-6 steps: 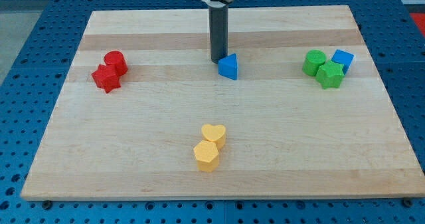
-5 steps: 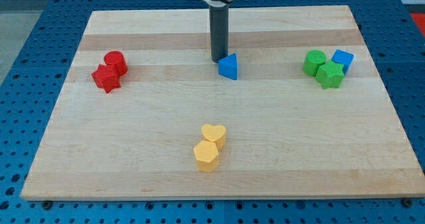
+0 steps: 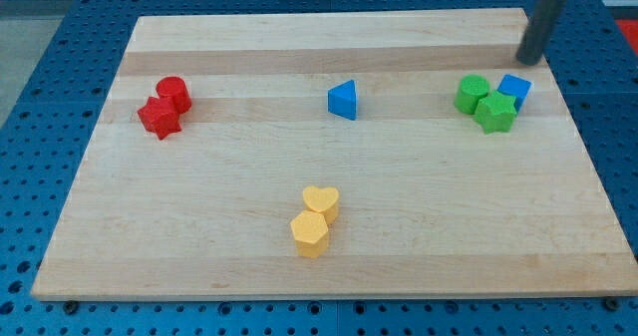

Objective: Move your arm towards the blue cube

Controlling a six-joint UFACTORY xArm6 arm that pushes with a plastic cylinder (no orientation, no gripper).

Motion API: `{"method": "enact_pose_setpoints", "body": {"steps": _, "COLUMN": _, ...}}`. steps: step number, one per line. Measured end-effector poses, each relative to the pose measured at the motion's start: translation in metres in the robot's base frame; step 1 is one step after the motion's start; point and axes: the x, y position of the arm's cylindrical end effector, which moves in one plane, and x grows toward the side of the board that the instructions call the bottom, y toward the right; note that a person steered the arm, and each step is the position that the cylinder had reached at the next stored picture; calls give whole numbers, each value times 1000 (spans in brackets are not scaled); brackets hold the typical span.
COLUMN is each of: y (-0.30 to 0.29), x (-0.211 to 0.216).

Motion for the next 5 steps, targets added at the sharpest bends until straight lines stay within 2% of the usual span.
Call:
{"method": "enact_pose_setpoints", "body": {"steps": 2, "y": 9, "x": 63}}
{"method": "enact_pose_setpoints", "body": {"steps": 3, "y": -5, "x": 88}}
{"method": "enact_pose_setpoints", "body": {"steps": 5, "y": -45, "x": 91}}
